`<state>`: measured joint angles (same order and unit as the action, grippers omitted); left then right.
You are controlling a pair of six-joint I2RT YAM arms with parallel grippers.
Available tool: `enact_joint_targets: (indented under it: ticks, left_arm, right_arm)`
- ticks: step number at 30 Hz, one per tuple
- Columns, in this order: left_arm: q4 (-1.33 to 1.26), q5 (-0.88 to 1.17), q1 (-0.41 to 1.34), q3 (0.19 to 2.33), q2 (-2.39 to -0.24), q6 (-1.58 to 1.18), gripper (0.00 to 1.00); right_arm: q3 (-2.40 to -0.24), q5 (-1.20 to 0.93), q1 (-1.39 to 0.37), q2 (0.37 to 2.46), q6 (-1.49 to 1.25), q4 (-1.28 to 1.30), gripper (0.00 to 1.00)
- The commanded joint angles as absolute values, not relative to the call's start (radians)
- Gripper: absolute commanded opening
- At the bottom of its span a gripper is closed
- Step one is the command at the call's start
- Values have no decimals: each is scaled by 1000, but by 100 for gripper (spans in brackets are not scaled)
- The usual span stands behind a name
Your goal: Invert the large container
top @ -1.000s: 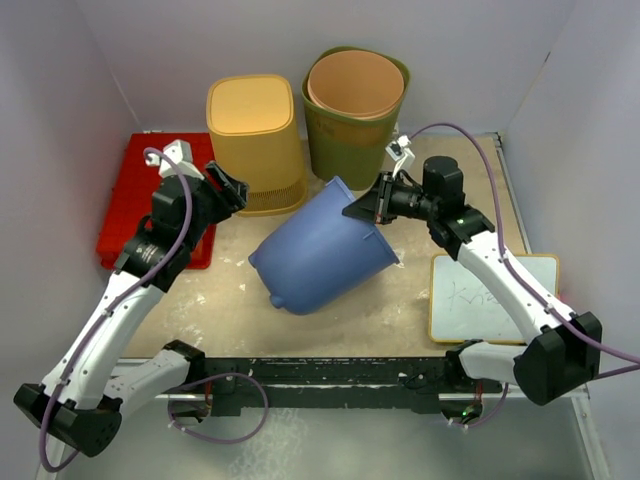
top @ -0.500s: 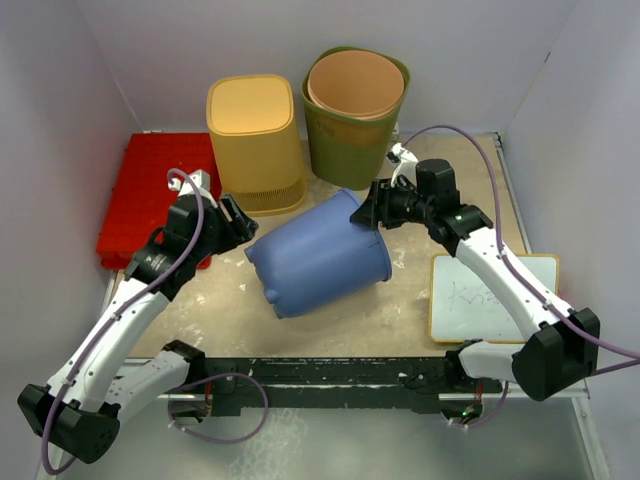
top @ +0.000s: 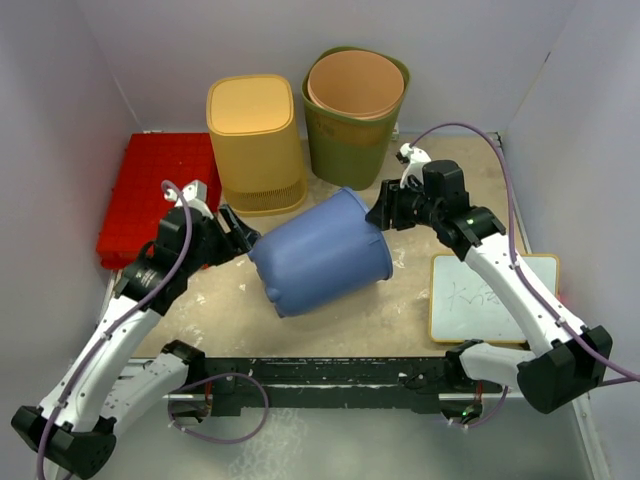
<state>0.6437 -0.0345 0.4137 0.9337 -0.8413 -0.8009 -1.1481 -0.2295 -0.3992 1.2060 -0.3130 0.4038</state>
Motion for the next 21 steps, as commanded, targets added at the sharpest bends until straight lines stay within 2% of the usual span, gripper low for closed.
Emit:
enact_joint_targets:
  ticks: [1,4,8,13,15,21]
  left_arm:
    - [569,66,413,861,-753,-833,69]
    - [526,127,413,786,-697,-848,70]
    - [455,340,414,690,-683,-863,69]
    - [338,414,415,563,-608,-955,69]
    - [314,431,414,532,-586,-987,69]
    - [275,449,415,489,-574,-1014,67]
  right_arm:
    - [-1165,-195,-400,1220,-279,441,45]
    - [-1164,-200,-400,1232,-282,442,30]
    - [-1162,-198,-400,1226,-288,432,18]
    - [-1155,-207,-400,1231,-300,420,3]
    - [-1154,-206,-400,1233,-303,421,0]
    - [-1149,-200,-400,1234,-302,415,0]
